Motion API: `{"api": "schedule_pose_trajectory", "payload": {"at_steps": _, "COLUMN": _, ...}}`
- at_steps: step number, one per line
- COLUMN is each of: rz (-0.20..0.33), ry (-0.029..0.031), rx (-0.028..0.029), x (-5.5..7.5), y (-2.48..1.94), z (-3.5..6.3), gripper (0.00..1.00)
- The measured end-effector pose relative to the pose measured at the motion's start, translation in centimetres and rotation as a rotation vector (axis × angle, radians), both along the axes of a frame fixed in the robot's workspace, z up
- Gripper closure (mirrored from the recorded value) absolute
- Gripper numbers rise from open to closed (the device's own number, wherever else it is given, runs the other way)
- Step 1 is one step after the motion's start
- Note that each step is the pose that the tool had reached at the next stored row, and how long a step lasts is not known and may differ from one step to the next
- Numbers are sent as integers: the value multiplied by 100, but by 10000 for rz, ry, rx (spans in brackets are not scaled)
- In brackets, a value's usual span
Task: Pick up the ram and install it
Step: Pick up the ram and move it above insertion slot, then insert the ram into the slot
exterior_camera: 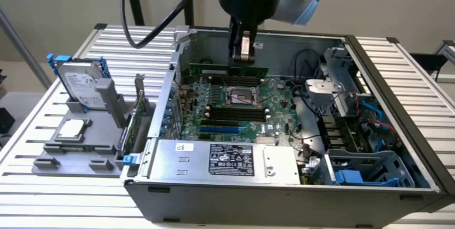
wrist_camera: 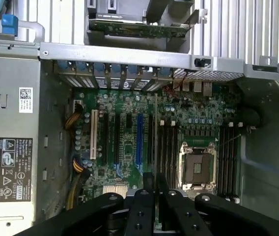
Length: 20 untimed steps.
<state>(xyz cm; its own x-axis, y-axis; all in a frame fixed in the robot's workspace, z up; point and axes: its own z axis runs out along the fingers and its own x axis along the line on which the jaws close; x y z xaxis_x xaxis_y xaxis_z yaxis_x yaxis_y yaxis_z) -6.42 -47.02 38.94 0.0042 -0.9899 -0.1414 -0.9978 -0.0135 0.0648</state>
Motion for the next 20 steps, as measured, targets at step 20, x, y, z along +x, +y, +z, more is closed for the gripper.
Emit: {"api": "schedule_pose_trajectory", "payload": {"at_steps": 20, "rz": -179, "ry": 5, "rx": -214, "x": 215, "y": 159, "z": -59, "gripper": 87}}
